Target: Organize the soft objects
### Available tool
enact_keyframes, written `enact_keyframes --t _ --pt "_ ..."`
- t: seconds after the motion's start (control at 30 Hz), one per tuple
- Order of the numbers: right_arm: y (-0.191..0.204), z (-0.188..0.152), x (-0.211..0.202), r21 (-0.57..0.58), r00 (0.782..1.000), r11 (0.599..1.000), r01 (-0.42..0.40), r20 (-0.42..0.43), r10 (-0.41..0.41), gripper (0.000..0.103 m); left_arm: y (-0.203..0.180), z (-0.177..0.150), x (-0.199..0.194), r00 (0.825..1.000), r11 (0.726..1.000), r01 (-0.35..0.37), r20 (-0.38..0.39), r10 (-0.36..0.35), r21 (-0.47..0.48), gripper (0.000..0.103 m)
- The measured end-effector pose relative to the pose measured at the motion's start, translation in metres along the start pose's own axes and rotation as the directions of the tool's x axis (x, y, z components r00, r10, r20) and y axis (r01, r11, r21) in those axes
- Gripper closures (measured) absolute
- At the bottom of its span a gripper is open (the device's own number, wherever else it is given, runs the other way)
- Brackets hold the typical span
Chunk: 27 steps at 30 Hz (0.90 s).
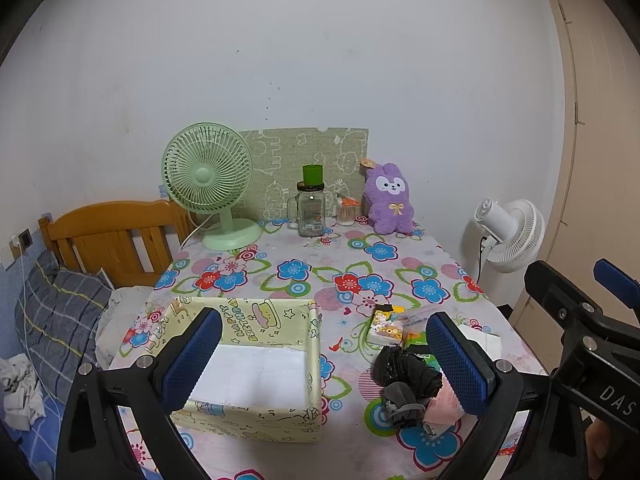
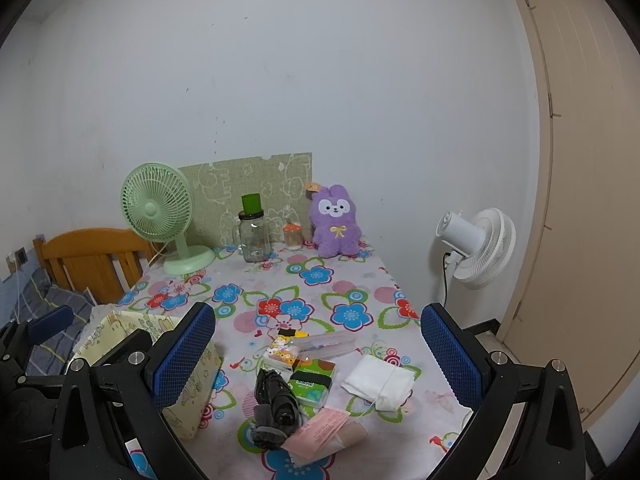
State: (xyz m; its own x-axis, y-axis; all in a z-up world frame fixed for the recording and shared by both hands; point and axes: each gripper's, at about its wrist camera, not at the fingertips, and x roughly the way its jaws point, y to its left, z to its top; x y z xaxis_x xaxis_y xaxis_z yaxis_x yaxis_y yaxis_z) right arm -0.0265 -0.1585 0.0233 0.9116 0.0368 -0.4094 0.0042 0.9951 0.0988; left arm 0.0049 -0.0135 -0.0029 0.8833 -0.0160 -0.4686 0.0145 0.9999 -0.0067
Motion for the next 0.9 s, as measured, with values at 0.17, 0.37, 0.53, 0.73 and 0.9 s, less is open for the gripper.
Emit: enact_keyframes --t 0.17,0.37,0.53,0.73,0.9 --pt "0.0003 0.0011 -0.0005 0.002 1.000 1.000 -0.002 -0.001 0.002 0.000 0.0015 -0.0009 0.0016 1.000 1.000 -0.002 0.004 0.002 0.001 0.000" --pt "0.0005 0.0026 -0.0005 0.002 1.000 1.000 -0.003 -0.001 0.003 0.000 0.0006 -0.0016 -0.0002 1.000 1.000 -0.003 0.010 0.003 0.007 0.000" --pt "0.0005 0.0035 -0.0007 -0.002 1.000 1.000 -0.001 0.001 0.001 0.000 0.0002 -0.0007 -0.0017 1.000 1.000 0.000 0.011 0.000 0.008 0.000" --pt "0.0022 0.0054 -0.0035 -0.013 1.000 1.000 0.002 0.009 -0.002 0.000 -0.0043 0.0019 -0.0044 1.000 1.000 0.008 0.026 -0.008 0.027 0.000" --pt "0.0020 0.0050 -0.0040 -0.012 1.000 1.000 0.001 0.010 -0.001 0.000 -0.0068 0.0019 -0.0039 1.000 1.000 0.008 0.023 -0.009 0.025 0.000"
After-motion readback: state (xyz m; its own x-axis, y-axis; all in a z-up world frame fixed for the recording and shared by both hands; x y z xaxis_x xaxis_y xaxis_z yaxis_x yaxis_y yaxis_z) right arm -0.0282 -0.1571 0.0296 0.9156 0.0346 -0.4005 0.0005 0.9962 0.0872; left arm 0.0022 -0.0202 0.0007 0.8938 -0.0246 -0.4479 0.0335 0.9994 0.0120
